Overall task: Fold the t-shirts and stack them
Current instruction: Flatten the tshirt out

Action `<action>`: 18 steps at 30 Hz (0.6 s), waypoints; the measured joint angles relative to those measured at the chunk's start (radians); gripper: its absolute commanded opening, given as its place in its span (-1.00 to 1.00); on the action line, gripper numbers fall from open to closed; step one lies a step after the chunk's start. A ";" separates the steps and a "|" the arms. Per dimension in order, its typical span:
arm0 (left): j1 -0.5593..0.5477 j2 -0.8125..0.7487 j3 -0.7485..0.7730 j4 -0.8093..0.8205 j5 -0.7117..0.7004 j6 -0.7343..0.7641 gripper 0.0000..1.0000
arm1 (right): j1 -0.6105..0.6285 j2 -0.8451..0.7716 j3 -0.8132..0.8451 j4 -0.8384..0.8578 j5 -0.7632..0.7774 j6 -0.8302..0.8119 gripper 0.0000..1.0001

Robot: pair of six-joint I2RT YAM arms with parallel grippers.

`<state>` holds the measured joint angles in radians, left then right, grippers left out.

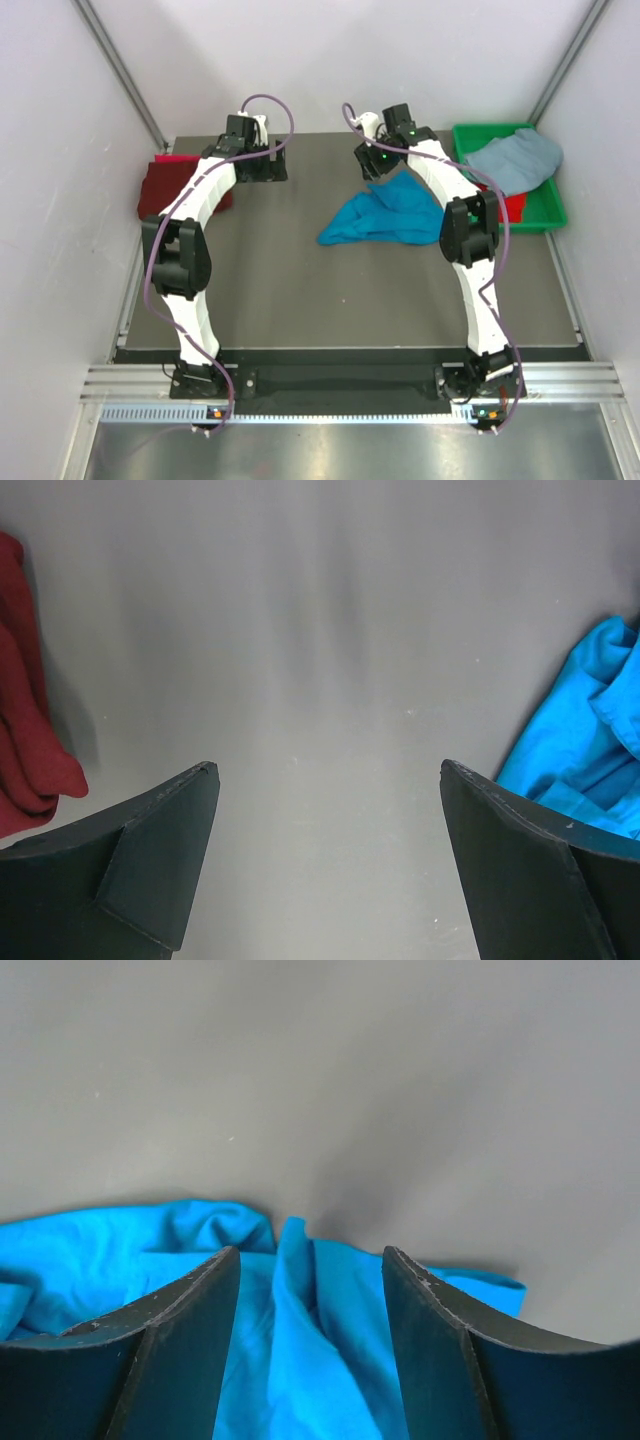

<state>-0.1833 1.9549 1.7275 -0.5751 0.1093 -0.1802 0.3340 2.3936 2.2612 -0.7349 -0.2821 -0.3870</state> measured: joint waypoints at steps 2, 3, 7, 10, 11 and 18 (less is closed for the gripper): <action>0.000 0.000 0.000 0.000 0.000 0.000 0.92 | 0.004 0.005 0.000 -0.014 -0.001 -0.006 0.18; 0.000 0.000 0.000 0.000 0.000 0.000 0.92 | 0.005 0.007 0.000 -0.021 0.000 -0.007 0.18; 0.001 0.000 0.000 0.000 0.000 0.000 0.92 | 0.006 0.028 0.000 -0.047 0.009 -0.015 0.01; 0.003 0.000 0.000 0.000 0.001 0.000 0.92 | 0.006 0.045 0.000 -0.069 0.021 -0.020 -0.09; 0.004 0.000 0.000 0.000 0.003 0.000 0.92 | 0.006 0.049 0.000 -0.075 0.026 -0.021 -0.13; 0.008 0.000 0.000 0.000 0.005 -0.001 0.92 | 0.006 0.054 0.000 -0.085 0.045 -0.024 -0.66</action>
<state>-0.1757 1.9549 1.7275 -0.5755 0.1139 -0.1810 0.3397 2.4474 2.2612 -0.8200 -0.2371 -0.4114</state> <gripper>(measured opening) 0.961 0.252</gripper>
